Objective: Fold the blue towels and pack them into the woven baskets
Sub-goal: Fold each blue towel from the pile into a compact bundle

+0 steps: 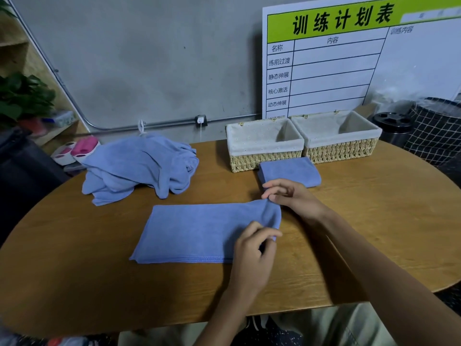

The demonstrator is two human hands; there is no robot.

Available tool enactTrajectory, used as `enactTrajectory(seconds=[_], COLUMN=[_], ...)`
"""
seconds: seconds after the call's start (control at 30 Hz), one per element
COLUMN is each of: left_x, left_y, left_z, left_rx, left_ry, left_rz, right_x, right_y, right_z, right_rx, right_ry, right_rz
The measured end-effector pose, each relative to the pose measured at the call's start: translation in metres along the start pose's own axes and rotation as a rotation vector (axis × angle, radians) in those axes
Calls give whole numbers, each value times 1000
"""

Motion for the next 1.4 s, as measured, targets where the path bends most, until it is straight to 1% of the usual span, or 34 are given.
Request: enactTrajectory(seconds=[0.1, 0.2, 0.23, 0.4, 0.5, 0.63, 0.73, 0.83, 0.97, 1.07, 1.13, 1.2, 1.27, 1.4], left_x=[1, 3, 4, 4, -1, -6, -9, -12, -21, -26, -26, -25, -25, -25], left_y=[-18, -33, -38, -63, -77, -104, -130, -142, -146, -147, -144, -140, -138, -139], left_z=[1, 4, 5, 12, 13, 17, 23, 32, 50, 57, 57, 58, 60, 59], left_rx=[-150, -170, -159, -236, -245, -184, -99, -36, 47, 231, 387, 497, 517, 456], left_ry=[-98, -154, -157, -176, -180, -154, -157, -184, -256, -308, -294, -268, -268, -291], left_rz=[-133, -187, -207, -311, -377, -476, -544, -505, -425, -347, -279, -232, -218, -232], right_x=[3, 9, 11, 34, 51, 72, 87, 97, 104, 104, 103, 103, 102, 96], right_y=[1, 4, 5, 23, 40, 79, 114, 139, 152, 158, 161, 159, 154, 138], right_z=[6, 14, 18, 42, 55, 60, 58, 54, 33, 19, 13, 10, 9, 7], right_rx=[45, 136, 129, -173, -212, -47, 1, -55, -192, -344, -425, -458, -483, -525], right_ry=[12, 74, 84, 29, -9, -62, -83, -99, -55, -41, -56, -70, -89, -108], right_rz=[62, 205, 247, 402, 376, 353, 389, 432, 428, 450, 456, 424, 401, 350])
Point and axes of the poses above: each hand's wrist, its own x-axis towards the middle knuckle, its own y-axis out of the palm, z = x × y, the point moved 5 cm from there along x, towards the middle knuckle, and after that the axes turned 2 degrees about -x, right-handed, at the moved point
